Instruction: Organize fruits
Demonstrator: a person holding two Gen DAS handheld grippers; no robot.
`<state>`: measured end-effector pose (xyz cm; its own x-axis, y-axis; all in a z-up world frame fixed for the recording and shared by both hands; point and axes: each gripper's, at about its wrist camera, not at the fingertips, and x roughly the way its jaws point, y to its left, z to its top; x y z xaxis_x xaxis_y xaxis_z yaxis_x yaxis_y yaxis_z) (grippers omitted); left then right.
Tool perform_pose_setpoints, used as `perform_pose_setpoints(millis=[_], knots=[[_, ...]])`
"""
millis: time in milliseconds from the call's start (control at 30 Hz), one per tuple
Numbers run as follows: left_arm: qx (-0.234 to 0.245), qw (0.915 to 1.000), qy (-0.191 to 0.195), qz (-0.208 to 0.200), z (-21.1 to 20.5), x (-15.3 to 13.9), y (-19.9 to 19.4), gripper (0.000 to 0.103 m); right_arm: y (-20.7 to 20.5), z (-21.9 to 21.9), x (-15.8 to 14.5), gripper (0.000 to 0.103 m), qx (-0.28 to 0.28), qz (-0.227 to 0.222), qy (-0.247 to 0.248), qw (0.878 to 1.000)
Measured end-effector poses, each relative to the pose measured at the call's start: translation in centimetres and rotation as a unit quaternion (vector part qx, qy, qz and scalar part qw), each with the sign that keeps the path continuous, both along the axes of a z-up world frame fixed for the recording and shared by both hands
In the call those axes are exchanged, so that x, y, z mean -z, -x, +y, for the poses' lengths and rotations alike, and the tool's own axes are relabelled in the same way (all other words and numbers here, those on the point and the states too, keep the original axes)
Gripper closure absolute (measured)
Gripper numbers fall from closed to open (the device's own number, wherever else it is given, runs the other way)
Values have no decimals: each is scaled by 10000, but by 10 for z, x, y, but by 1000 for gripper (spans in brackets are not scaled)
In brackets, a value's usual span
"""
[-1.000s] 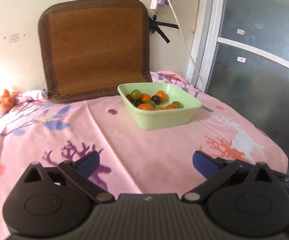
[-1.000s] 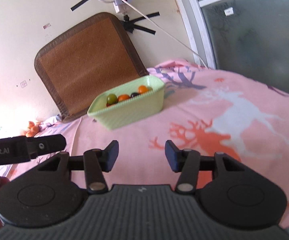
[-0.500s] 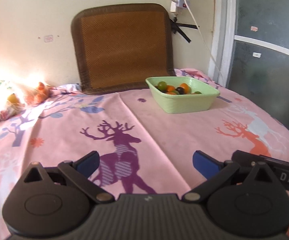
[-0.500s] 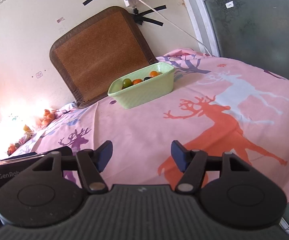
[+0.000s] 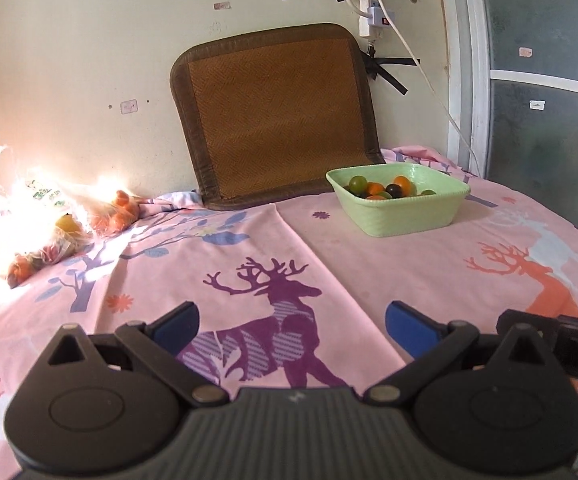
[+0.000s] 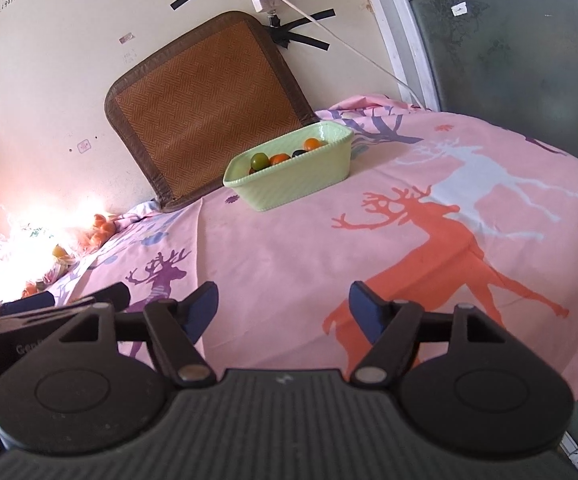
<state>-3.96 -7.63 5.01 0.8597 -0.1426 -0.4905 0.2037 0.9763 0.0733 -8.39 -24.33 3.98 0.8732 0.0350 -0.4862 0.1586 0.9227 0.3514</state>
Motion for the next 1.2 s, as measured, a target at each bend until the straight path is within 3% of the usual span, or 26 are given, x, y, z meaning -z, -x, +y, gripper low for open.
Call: perform_pose_setpoints(millis=[133,800,1200], knots=[[-30,9998,123,136,3,6,-8,0,-4,-1,5,28,45,65,10,10000],[-501,9983,-266,-120,3,19,-28,0,-24,2,17,28,114,89,154,9998],[-475,9977,-468,85,-1,23,-31,0,-25,-2,19,27,217,50,121,9997]])
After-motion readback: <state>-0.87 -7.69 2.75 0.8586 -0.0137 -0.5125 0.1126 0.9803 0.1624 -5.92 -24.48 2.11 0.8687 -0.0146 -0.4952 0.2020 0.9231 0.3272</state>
